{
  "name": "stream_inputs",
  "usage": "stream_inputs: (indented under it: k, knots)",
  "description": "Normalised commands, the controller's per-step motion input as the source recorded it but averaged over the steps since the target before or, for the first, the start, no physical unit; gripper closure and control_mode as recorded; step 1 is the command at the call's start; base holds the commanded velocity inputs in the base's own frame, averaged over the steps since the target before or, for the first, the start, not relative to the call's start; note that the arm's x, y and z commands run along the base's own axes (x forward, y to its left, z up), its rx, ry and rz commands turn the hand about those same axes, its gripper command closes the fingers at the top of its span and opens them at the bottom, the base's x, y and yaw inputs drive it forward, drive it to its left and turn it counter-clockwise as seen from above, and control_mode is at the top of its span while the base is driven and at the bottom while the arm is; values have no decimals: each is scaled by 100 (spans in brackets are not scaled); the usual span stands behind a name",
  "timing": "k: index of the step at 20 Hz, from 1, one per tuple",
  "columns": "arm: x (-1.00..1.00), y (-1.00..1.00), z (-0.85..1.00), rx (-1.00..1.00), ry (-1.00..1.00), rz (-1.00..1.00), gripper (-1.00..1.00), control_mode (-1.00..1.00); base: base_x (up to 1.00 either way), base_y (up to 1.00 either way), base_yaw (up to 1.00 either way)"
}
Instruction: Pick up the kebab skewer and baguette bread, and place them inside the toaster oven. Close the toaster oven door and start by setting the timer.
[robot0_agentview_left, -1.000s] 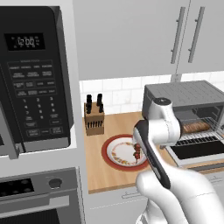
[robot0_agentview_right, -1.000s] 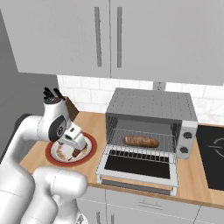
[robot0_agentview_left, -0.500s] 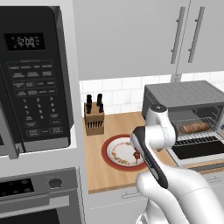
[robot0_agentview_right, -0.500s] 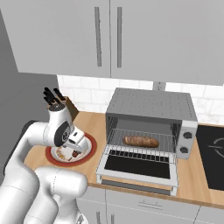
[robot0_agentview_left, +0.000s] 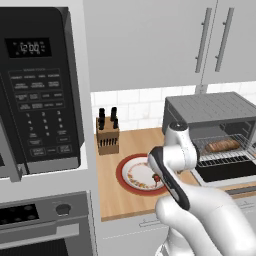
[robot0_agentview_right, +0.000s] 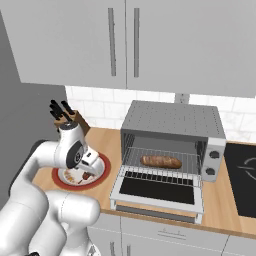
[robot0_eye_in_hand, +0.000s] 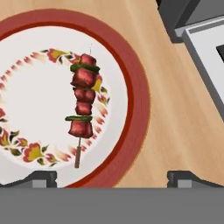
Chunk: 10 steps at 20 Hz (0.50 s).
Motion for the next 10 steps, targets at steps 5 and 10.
stream_inputs:
  k: [5,10]
  knots:
    - [7,0,-22,0,0,0,-100,-100,0,0,0]
    - [8,0,-17,0,0,0,-100,-100,0,0,0]
